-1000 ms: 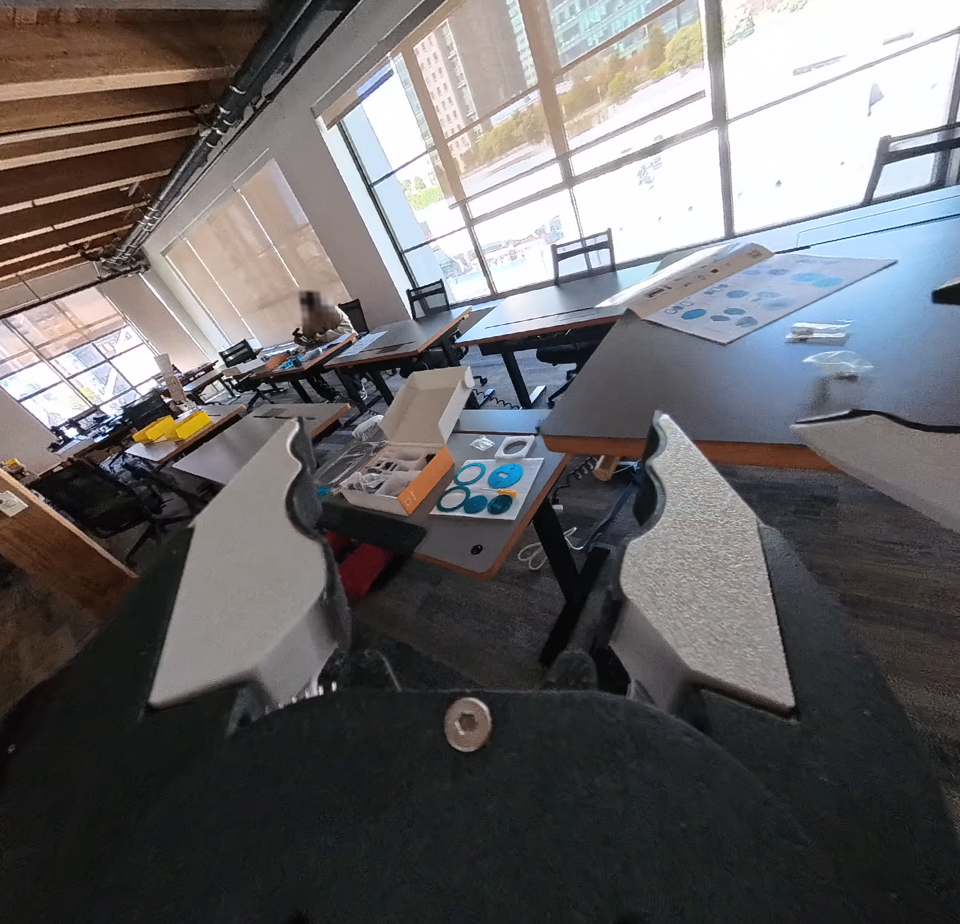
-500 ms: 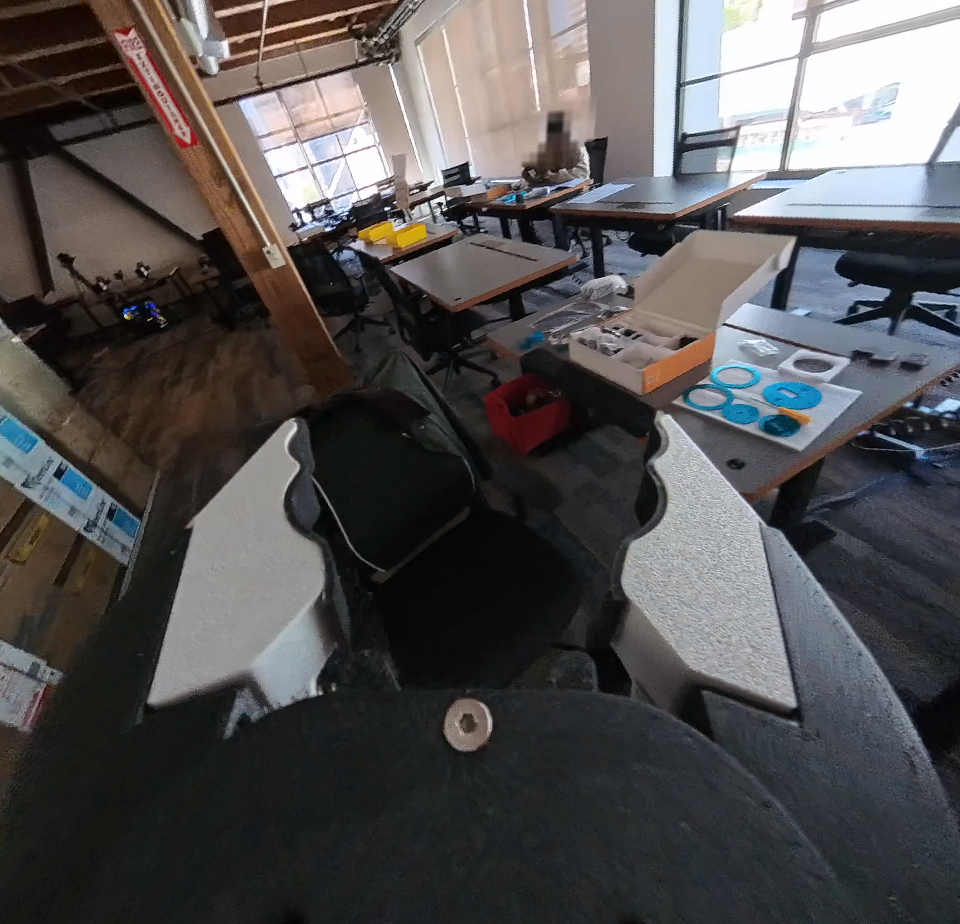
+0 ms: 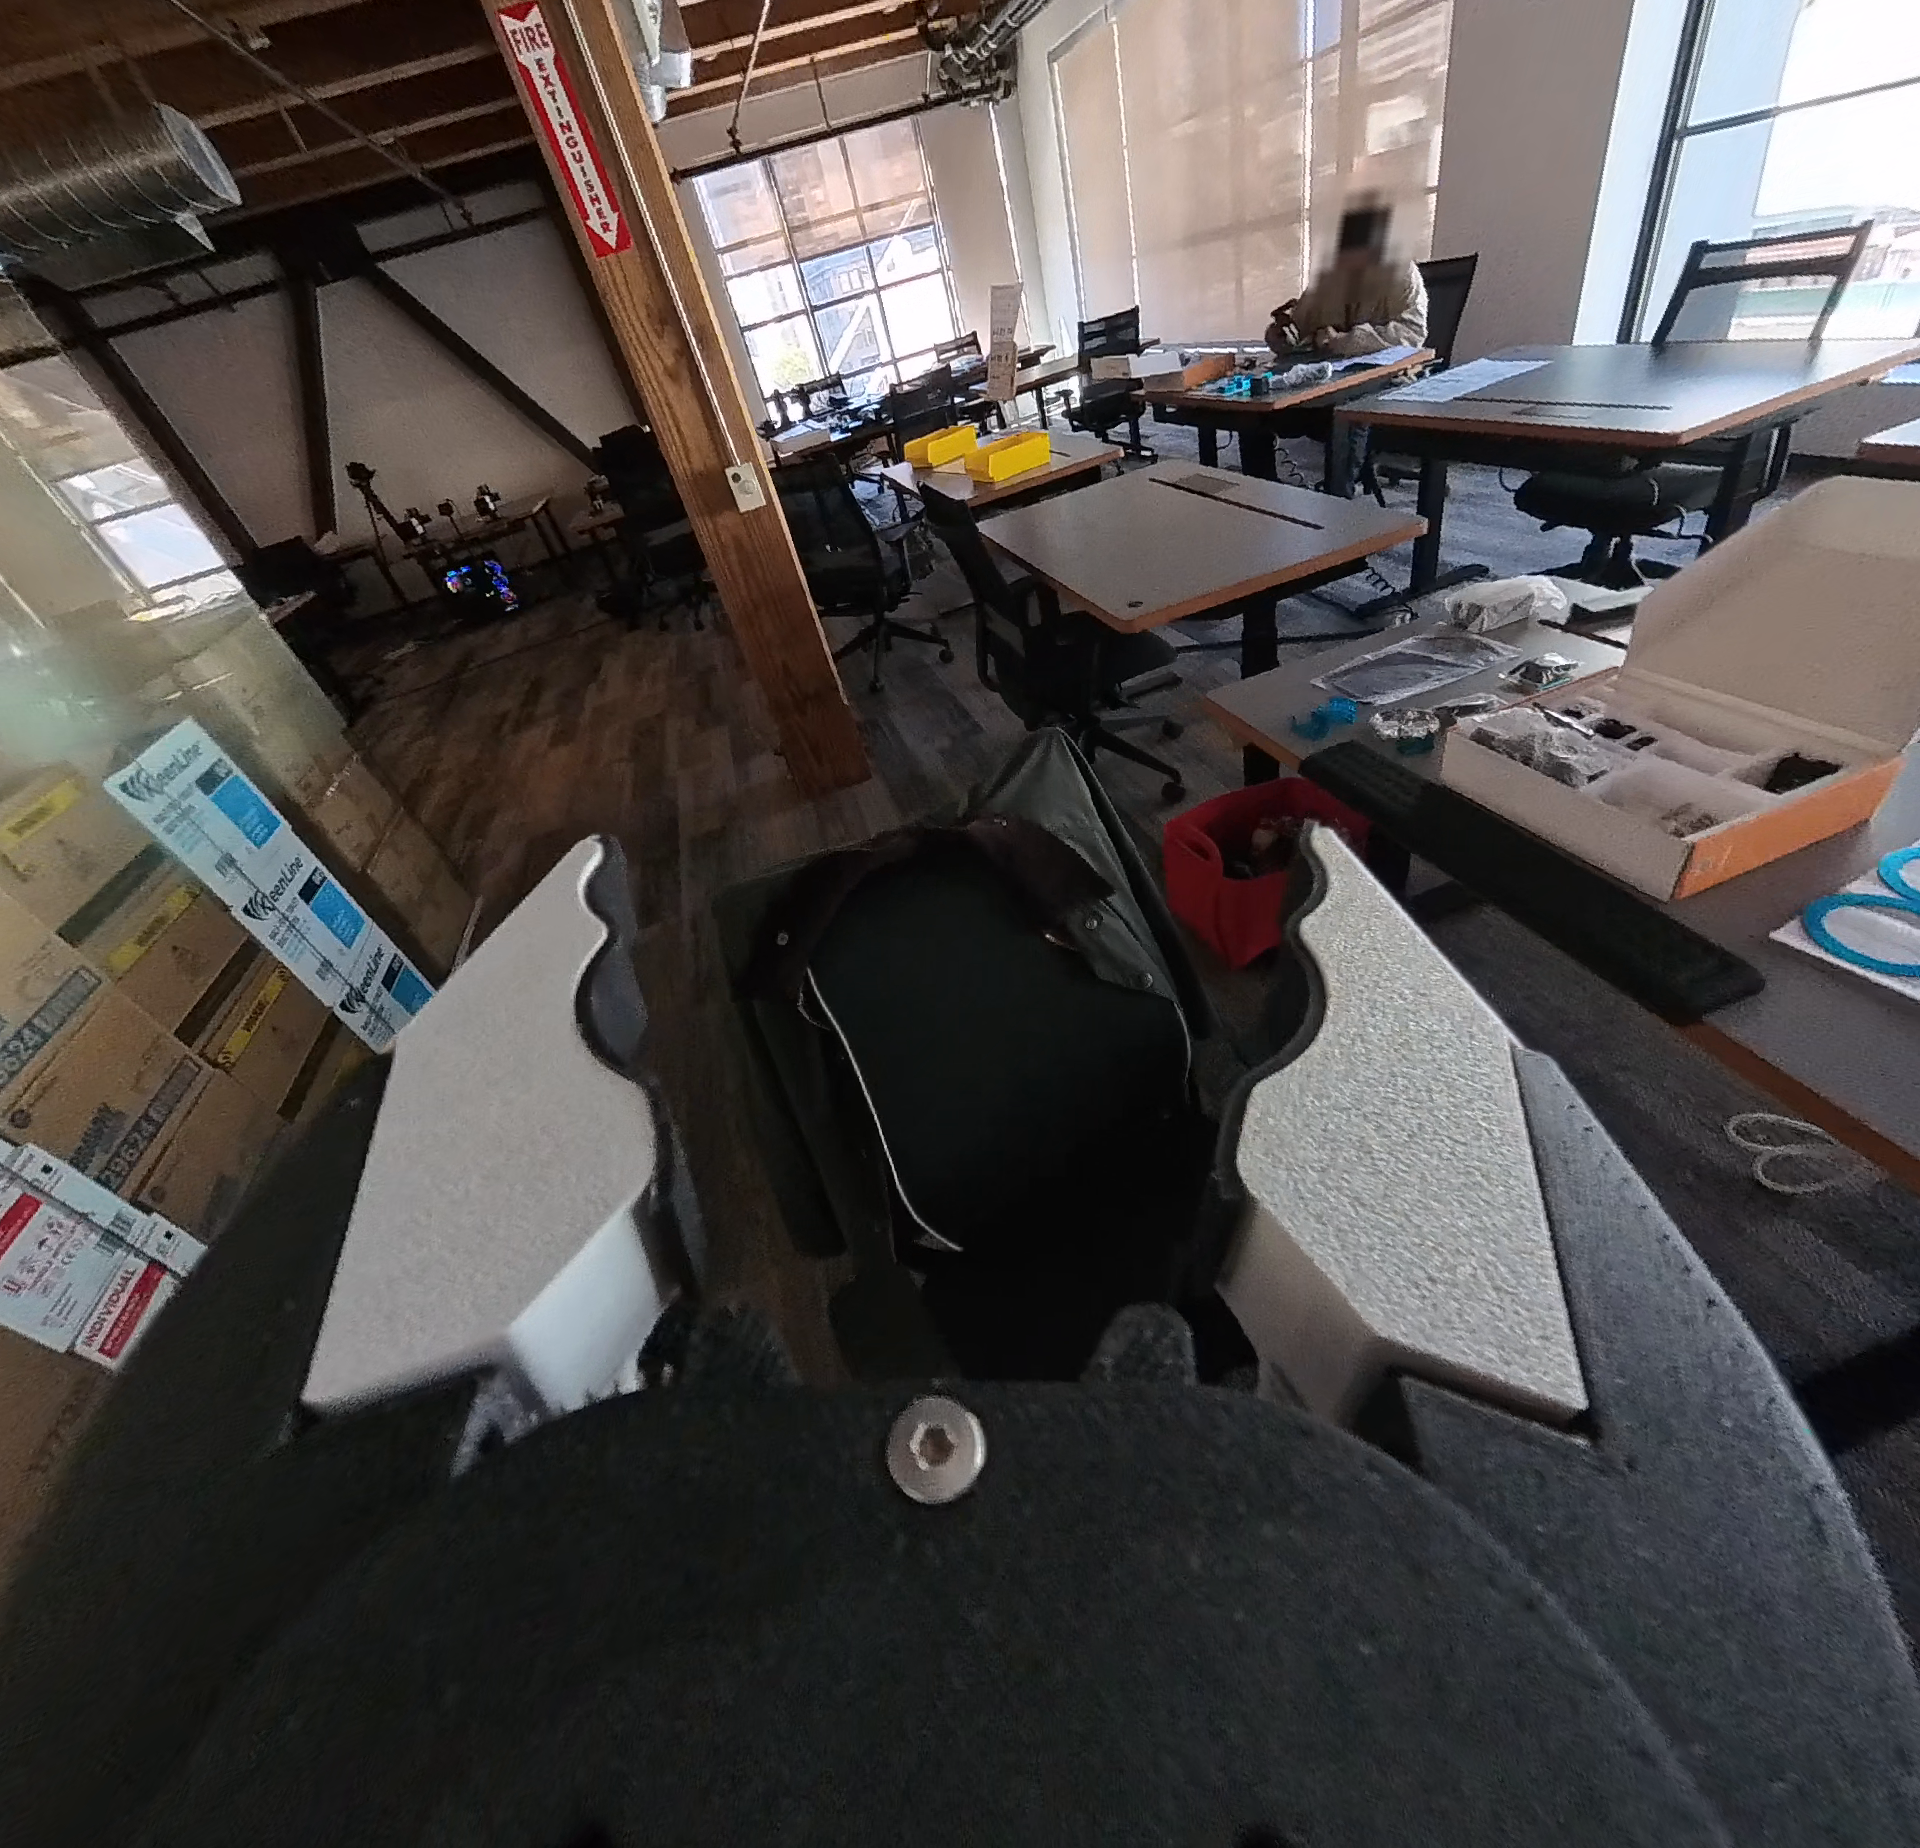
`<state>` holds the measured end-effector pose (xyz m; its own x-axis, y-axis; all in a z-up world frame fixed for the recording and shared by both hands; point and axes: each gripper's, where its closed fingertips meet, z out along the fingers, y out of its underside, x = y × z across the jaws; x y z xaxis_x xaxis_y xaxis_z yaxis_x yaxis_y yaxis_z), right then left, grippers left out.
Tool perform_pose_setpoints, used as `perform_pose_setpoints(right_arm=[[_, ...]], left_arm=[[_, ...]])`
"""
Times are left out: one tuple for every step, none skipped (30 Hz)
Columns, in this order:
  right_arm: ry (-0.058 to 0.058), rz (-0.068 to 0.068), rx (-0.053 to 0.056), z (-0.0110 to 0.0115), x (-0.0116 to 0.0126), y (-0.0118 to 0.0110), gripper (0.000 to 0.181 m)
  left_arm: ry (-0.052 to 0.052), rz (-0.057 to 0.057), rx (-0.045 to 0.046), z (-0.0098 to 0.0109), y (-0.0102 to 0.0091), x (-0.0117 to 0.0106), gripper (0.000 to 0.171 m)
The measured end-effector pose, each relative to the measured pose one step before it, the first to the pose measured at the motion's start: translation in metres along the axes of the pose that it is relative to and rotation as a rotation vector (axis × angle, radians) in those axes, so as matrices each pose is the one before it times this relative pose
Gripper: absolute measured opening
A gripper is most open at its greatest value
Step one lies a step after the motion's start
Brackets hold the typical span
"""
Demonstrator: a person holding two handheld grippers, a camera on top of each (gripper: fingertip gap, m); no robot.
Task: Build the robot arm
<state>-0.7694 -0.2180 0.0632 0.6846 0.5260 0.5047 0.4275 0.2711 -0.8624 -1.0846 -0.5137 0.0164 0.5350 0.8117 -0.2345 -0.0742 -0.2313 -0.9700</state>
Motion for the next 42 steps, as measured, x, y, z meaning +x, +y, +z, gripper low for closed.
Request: perform_pose_setpoints(right_arm=[[-0.0056, -0.0013, -0.0039, 0.01494, -0.00739, -0.00257, 0.071], [-0.0067, 0.0023, -0.0041, 0.01481, -0.00658, -0.00182, 0.071], [-0.0016, 0.0001, -0.0040, 0.01448, -0.00505, -0.00117, 0.071], [-0.0029, -0.0012, -0.0042, 0.01442, -0.00451, -0.00039, 0.071], [-0.0081, 0.0004, -0.0071, 0.01446, -0.00454, 0.00073, 0.071], [-0.0097, -0.0025, -0.0103, 0.01456, -0.00396, 0.00144, 0.071], [-0.0045, -0.0058, -0.0082, 0.01466, -0.00204, 0.00146, 0.071], [-0.0101, -0.0082, -0.0069, 0.01483, -0.00184, 0.00170, 0.068], [-0.0138, -0.0024, -0.0066, 0.01532, -0.00121, 0.00210, 0.065], [-0.0098, 0.0079, -0.0003, 0.01594, 0.00067, 0.00161, 0.063], [-0.0045, 0.0066, -0.0023, 0.01633, 0.00228, 0.00239, 0.062], [-0.0051, -0.0024, -0.0072, 0.01671, 0.00252, 0.00326, 0.059], [-0.0046, -0.0029, -0.0023, 0.01707, 0.00265, 0.00255, 0.054], [0.0000, 0.0028, 0.0045, 0.01773, 0.00312, 0.00139, 0.051], [-0.0104, 0.0100, 0.0012, 0.01879, 0.00108, 0.00165, 0.050], [-0.0300, 0.0099, -0.0046, 0.01975, -0.00261, 0.00233, 0.047], [-0.0350, 0.0120, -0.0072, 0.02062, -0.00397, 0.00287, 0.047], [-0.0421, 0.0164, -0.0002, 0.02057, -0.00567, 0.00256, 0.047], [-0.0253, 0.0260, 0.0000, 0.01954, -0.00343, 0.00290, 0.047], [-0.0218, 0.0155, -0.0083, 0.01727, -0.00318, 0.00293, 0.047], [-0.0209, 0.0035, -0.0121, 0.01364, -0.00284, 0.00079, 0.047], [-0.0041, -0.0074, -0.0077, 0.00888, 0.00031, -0.00342, 0.047], [0.0127, -0.0127, 0.0184, 0.00503, 0.00334, -0.00950, 0.047], [0.0238, -0.0073, 0.0334, 0.00269, 0.00582, -0.01254, 0.048], [0.0242, -0.0017, 0.0239, 0.00203, 0.00636, -0.01091, 0.047], [0.0221, 0.0013, 0.0036, 0.00246, 0.00591, -0.00660, 0.048], [0.0212, 0.0001, -0.0105, 0.00313, 0.00524, -0.00282, 0.051], [0.0256, -0.0030, -0.0098, 0.00348, 0.00522, -0.00102, 0.054], [0.0271, -0.0045, -0.0045, 0.00403, 0.00454, -0.00047, 0.054], [0.0249, -0.0043, -0.0059, 0.00480, 0.00344, 0.00060, 0.054], [0.0209, -0.0063, -0.0145, 0.00591, 0.00250, 0.00186, 0.054], [0.0195, -0.0038, -0.0172, 0.00631, 0.00223, 0.00148, 0.054], [0.0164, -0.0023, -0.0145, 0.00652, 0.00158, 0.00008, 0.055], [0.0168, -0.0023, -0.0108, 0.00622, 0.00135, -0.00160, 0.056], [0.0217, -0.0008, -0.0053, 0.00553, 0.00185, -0.00304, 0.056], [0.0224, 0.0030, 0.0015, 0.00493, 0.00128, -0.00390, 0.057], [0.0125, 0.0076, 0.0043, 0.00462, -0.00113, -0.00417, 0.057], [0.0030, 0.0074, -0.0001, 0.00472, -0.00339, -0.00301, 0.057], [0.0043, 0.0014, -0.0054, 0.00463, -0.00384, -0.00181, 0.057], [0.0102, -0.0015, -0.0024, 0.00440, -0.00289, -0.00176, 0.058], [0.0085, -0.0008, -0.0014, 0.00406, -0.00307, -0.00167, 0.058], [0.0060, 0.0004, -0.0045, 0.00381, -0.00297, -0.00106, 0.059]], left_arm=[[0.0009, 0.0131, -0.00507, 0.01327, 0.00082, -0.00028, 0.123], [0.0003, 0.0133, -0.00545, 0.01337, 0.00150, 0.00047, 0.123], [-0.0031, 0.0067, -0.00569, 0.01348, 0.00193, 0.00055, 0.123], [-0.0005, -0.0016, -0.00316, 0.01374, 0.00175, 0.00171, 0.123], [0.0068, -0.0081, -0.00170, 0.01420, 0.00157, 0.00397, 0.124], [0.0120, -0.0095, -0.00549, 0.01476, 0.00189, 0.00594, 0.123], [0.0130, -0.0047, -0.00898, 0.01562, 0.00170, 0.00763, 0.123], [0.0131, 0.0048, -0.00777, 0.01611, 0.00073, 0.00934, 0.123], [0.0128, 0.0123, -0.00513, 0.01629, -0.00056, 0.01079, 0.123], [0.0153, 0.0135, -0.00140, 0.01635, -0.00196, 0.01275, 0.122], [0.0199, 0.0115, 0.00702, 0.01596, -0.00387, 0.01469, 0.122], [0.0221, 0.0103, 0.01726, 0.01591, -0.00554, 0.01590, 0.122], [0.0266, 0.0072, 0.02249, 0.01595, -0.00615, 0.01735, 0.121], [0.0359, 0.0053, 0.02257, 0.01631, -0.00631, 0.01967, 0.119], [0.0400, 0.0006, 0.01914, 0.01729, -0.00611, 0.02090, 0.117], [0.0518, 0.0019, 0.01081, 0.01826, -0.00488, 0.02340, 0.115], [0.0552, 0.0090, -0.00725, 0.01906, -0.00259, 0.02383, 0.115], [0.0387, 0.0090, -0.00899, 0.01948, -0.00405, 0.02066, 0.113], [0.0271, 0.0185, 0.00592, 0.01922, -0.00863, 0.01797, 0.113], [0.0151, 0.0273, 0.00496, 0.01780, -0.01143, 0.01447, 0.114], [0.0057, 0.0302, 0.00042, 0.01580, -0.01325, 0.01073, 0.117], [0.0059, 0.0224, -0.00278, 0.01309, -0.01462, 0.00801, 0.118], [0.0074, 0.0089, 0.01343, 0.01100, -0.01696, 0.00559, 0.119], [0.0053, -0.0004, 0.02662, 0.00989, -0.01750, 0.00299, 0.119], [0.0039, -0.0019, 0.02829, 0.00988, -0.01585, 0.00133, 0.119], [0.0041, -0.0041, 0.02161, 0.01055, -0.01256, 0.00039, 0.119], [0.0113, -0.0094, 0.01159, 0.01091, -0.00882, 0.00085, 0.119], [0.0258, -0.0082, 0.01022, 0.01090, -0.00668, 0.00271, 0.120], [0.0221, -0.0060, 0.00988, 0.01053, -0.00473, 0.00162, 0.120], [0.0149, -0.0006, 0.00907, 0.01023, -0.00339, -0.00008, 0.120], [0.0146, 0.0033, 0.00716, 0.00963, -0.00223, -0.00061, 0.120], [0.0142, 0.0032, 0.00499, 0.00901, -0.00140, -0.00110, 0.120], [0.0145, 0.0045, 0.00577, 0.00849, -0.00116, -0.00141, 0.120], [0.0112, 0.0060, 0.00686, 0.00779, -0.00120, -0.00241, 0.120], [0.0078, 0.0046, 0.00966, 0.00702, -0.00134, -0.00322, 0.120], [0.0058, 0.0029, 0.01107, 0.00632, -0.00133, -0.00393, 0.120], [0.0048, 0.0015, 0.00946, 0.00570, -0.00068, -0.00431, 0.119], [0.0061, -0.0004, 0.00634, 0.00538, 0.00013, -0.00427, 0.119], [0.0078, -0.0028, 0.00253, 0.00493, 0.00094, -0.00398, 0.119], [0.0073, -0.0027, 0.00030, 0.00460, 0.00132, -0.00400, 0.119], [0.0035, -0.0008, 0.00126, 0.00394, 0.00139, -0.00409, 0.119], [0.0020, 0.0009, 0.00269, 0.00339, 0.00129, -0.00407, 0.119]])
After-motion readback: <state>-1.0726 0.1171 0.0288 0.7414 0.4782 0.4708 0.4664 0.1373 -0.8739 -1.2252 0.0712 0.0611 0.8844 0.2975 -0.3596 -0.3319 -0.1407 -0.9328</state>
